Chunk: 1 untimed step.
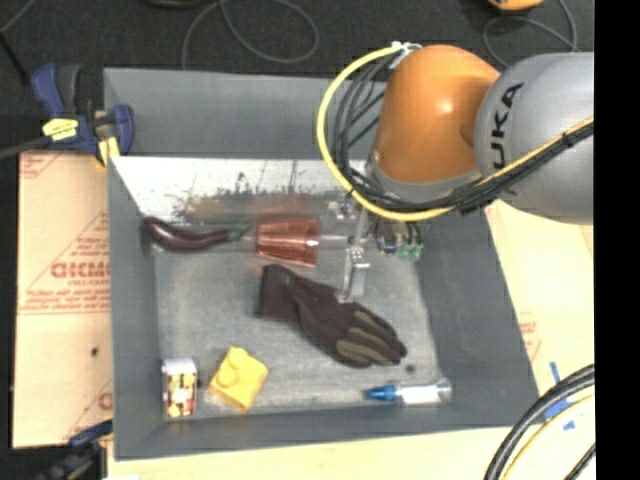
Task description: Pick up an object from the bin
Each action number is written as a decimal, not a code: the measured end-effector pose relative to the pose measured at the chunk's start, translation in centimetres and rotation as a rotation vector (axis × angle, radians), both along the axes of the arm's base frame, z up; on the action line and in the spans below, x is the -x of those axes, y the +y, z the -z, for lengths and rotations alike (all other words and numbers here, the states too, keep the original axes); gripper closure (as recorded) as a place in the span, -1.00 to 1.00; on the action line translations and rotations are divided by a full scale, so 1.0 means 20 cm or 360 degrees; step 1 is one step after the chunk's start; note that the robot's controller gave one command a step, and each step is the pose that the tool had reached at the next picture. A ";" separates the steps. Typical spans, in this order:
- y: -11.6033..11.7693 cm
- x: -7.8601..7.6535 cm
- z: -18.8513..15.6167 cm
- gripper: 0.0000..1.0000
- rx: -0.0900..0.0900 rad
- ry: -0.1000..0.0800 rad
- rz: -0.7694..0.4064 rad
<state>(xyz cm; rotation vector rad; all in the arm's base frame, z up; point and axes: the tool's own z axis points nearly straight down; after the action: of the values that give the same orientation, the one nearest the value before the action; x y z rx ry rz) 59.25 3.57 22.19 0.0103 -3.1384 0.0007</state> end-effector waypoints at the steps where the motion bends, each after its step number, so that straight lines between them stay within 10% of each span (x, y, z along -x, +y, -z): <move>1: 0.00 0.00 -0.02 -1.00 -0.0001 -0.0012 0.0001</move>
Offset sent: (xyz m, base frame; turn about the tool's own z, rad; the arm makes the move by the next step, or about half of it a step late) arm -0.0311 0.0013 -0.1519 0.0337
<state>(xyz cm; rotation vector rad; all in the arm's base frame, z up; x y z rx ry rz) 59.34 3.58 22.68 0.0091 -3.1460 -0.0008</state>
